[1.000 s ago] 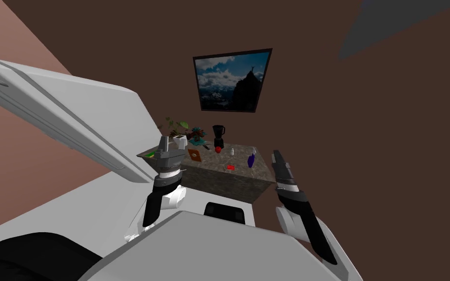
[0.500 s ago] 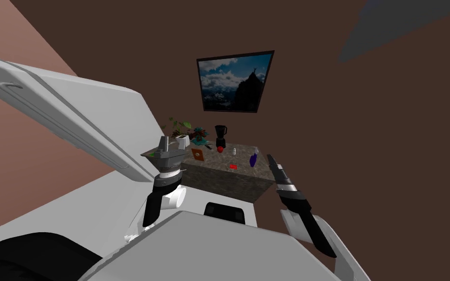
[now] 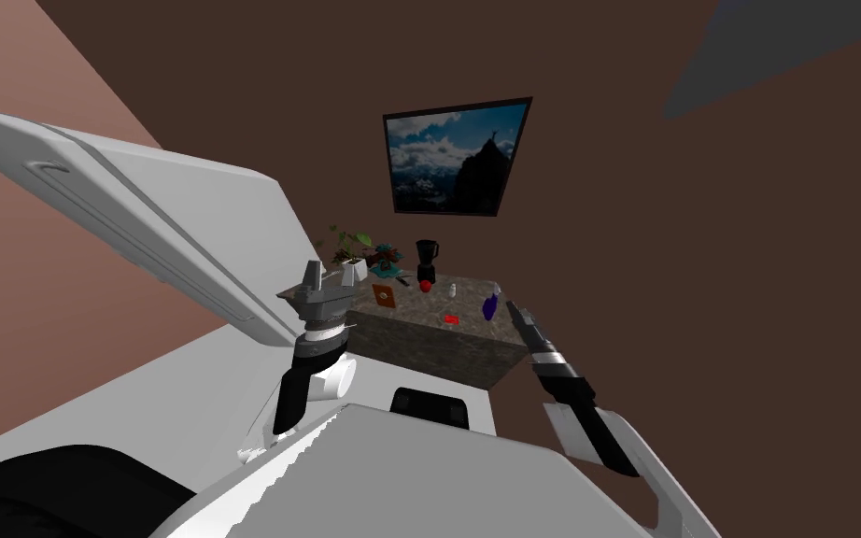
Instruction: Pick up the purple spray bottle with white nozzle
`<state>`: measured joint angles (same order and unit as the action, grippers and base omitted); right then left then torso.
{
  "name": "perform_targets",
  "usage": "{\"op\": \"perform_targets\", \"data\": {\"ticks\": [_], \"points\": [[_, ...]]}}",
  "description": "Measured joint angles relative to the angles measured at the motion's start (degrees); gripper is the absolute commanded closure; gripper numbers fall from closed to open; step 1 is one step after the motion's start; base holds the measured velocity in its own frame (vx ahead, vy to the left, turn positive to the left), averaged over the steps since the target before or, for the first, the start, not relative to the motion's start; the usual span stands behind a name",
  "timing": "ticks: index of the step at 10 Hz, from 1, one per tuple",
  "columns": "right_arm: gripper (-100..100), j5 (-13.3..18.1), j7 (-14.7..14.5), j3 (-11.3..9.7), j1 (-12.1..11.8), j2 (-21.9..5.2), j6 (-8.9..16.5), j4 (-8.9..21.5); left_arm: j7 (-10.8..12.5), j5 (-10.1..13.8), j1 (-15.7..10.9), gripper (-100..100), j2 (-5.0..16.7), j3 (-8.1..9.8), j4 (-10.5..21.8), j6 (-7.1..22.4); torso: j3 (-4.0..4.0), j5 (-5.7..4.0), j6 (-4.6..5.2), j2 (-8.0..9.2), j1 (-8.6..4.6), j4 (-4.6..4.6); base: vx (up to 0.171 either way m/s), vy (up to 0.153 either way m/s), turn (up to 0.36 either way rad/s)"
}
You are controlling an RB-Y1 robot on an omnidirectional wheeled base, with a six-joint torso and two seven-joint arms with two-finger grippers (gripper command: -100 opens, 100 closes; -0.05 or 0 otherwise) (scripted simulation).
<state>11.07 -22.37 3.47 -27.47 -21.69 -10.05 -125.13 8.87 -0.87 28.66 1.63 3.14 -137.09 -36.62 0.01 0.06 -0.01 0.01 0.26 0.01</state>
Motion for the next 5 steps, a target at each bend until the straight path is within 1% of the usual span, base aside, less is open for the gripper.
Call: {"op": "perform_targets", "data": {"ticks": [1,2,5], "points": [[-100,0.8,-0.7,0.4,0.1,-1.1,0.9,1.5,0.0,0.0,0.0,0,0.0,0.0,0.0,0.0,-0.02,-0.01,0.0,-0.03,-0.03,-0.01,0.01,0.067,0.041],[-100,1.7,-1.5,0.7,0.7,-2.1,1.7,3.5,0.0,0.0,0.0,0,0.0,0.0,0.0,0.0,-0.04,-0.01,-0.01,-0.06,-0.02,-0.02,0.016,0.064,0.047],[-100,3.5,-3.1,2.1,0.3,-6.0,5.2,6.1,0.0,0.0,0.0,0,0.0,0.0,0.0,0.0,-0.06,-0.01,0.0,-0.1,-0.03,-0.02,0.022,0.063,0.055]]}}
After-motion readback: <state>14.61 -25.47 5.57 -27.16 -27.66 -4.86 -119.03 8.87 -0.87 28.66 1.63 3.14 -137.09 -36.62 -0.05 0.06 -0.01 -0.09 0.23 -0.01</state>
